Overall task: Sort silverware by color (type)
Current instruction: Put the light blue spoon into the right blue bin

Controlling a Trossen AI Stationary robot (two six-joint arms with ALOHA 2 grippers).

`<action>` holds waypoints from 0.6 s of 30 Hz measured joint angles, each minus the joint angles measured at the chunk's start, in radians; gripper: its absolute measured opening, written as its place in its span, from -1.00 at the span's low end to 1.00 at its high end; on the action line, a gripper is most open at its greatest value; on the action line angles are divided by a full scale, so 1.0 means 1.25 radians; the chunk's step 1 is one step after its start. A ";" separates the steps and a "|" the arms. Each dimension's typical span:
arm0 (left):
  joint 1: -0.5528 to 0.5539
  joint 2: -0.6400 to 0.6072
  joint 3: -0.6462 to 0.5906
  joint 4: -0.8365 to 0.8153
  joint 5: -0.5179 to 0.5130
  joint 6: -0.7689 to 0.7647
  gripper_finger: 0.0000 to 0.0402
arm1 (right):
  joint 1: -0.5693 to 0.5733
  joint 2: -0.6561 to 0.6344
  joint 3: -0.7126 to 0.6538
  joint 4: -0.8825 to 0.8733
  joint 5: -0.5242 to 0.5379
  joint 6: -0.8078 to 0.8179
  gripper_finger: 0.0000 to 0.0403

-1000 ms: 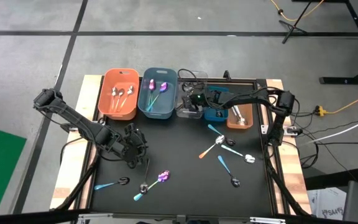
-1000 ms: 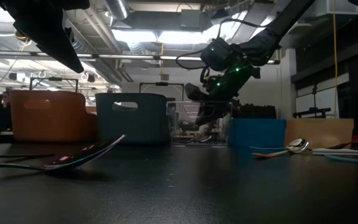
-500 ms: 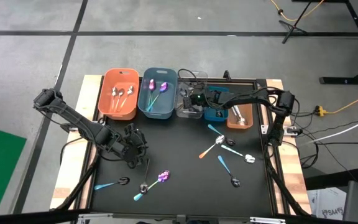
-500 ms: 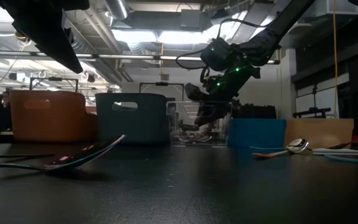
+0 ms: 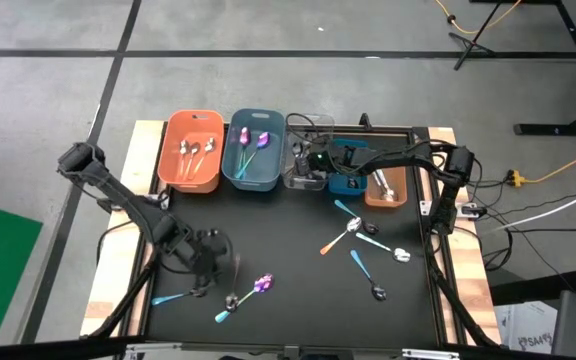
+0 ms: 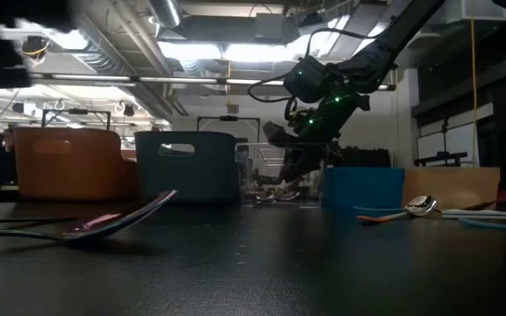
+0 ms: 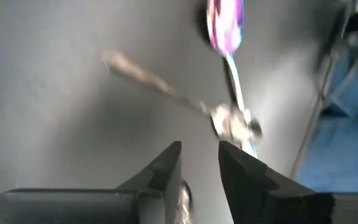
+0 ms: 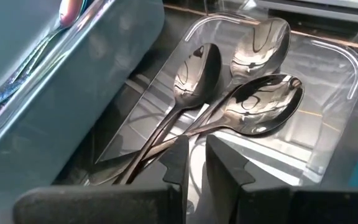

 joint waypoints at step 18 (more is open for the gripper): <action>-0.249 0.149 0.000 -0.010 0.116 -0.161 -0.50 | 0.000 0.000 0.000 0.009 -0.022 -0.001 -0.77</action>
